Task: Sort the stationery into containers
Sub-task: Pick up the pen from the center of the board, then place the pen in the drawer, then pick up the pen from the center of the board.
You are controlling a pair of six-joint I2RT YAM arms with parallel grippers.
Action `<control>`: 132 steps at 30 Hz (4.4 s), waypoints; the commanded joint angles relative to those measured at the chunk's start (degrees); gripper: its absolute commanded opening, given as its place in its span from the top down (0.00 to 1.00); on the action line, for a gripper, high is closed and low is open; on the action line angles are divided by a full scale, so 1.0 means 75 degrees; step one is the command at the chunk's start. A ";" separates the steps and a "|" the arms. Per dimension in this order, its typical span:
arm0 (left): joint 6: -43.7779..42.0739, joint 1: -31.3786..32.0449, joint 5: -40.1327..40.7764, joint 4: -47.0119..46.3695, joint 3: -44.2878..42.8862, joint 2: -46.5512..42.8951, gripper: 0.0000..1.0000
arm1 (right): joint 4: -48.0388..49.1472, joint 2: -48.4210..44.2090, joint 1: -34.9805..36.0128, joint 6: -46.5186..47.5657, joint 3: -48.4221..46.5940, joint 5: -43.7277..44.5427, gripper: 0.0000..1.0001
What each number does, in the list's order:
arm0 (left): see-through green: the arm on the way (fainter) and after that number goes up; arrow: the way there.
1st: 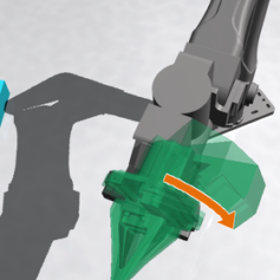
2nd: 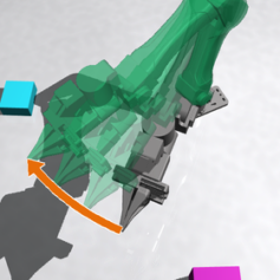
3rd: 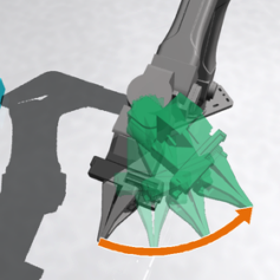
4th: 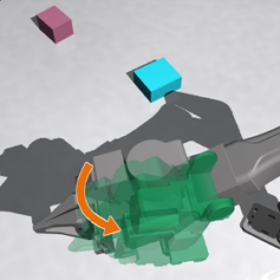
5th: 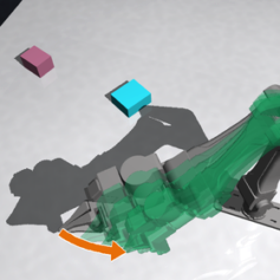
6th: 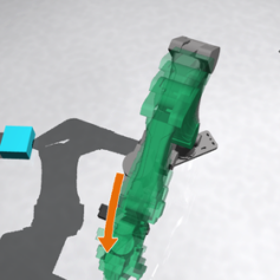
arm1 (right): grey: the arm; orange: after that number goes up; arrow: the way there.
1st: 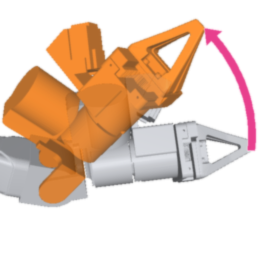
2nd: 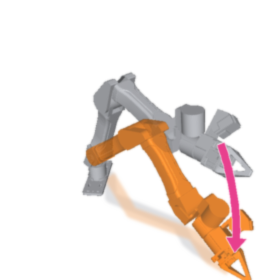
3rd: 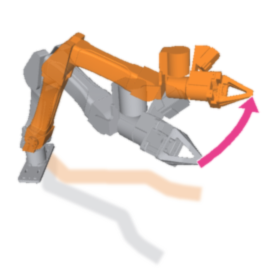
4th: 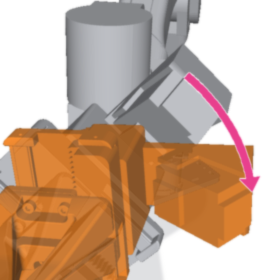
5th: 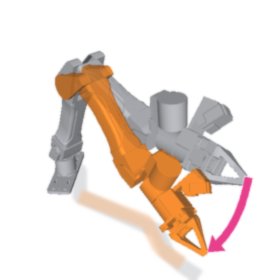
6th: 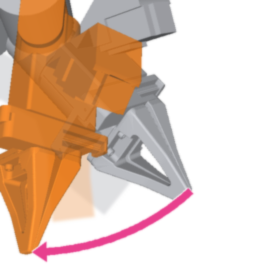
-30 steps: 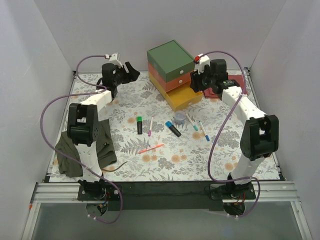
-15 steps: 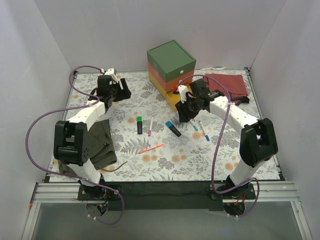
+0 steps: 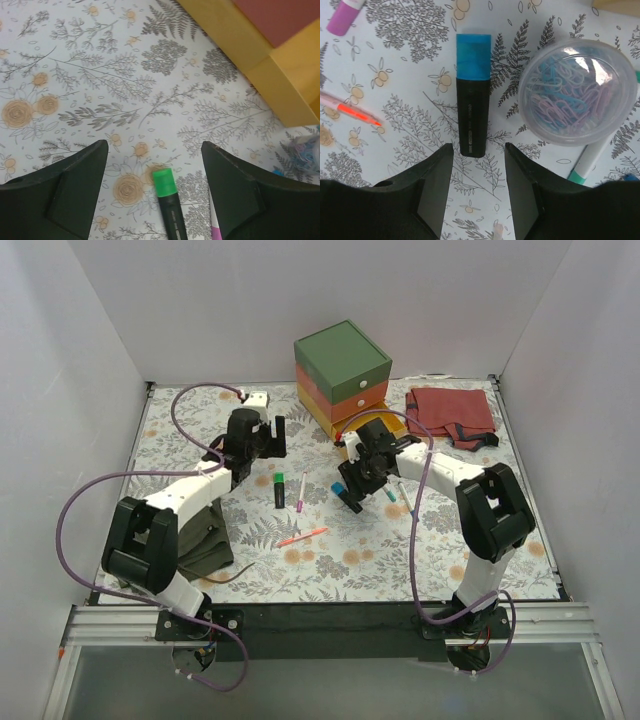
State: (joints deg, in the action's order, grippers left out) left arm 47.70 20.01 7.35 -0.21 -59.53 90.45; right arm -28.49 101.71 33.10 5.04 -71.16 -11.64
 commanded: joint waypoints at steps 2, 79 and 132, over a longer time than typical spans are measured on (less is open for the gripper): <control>-0.0021 0.0262 0.0753 -0.0160 0.0389 -0.0845 0.21 | 0.0376 0.0418 0.0203 -0.0180 -0.0368 0.0415 0.46; 0.0659 -0.1965 -0.1156 -0.0523 -0.1309 0.0607 0.21 | 0.1337 0.0841 -0.1179 0.9068 -0.2255 0.1212 0.63; -0.0430 0.0766 -0.0933 0.4539 -0.1999 0.2307 1.00 | 0.1080 -0.0940 -0.2304 0.3289 -0.1493 0.0731 0.48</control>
State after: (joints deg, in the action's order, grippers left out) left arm 47.00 25.34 2.90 30.24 -73.78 109.97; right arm -21.19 97.76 16.99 31.20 -82.59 -5.37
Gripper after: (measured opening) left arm 0.194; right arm 0.515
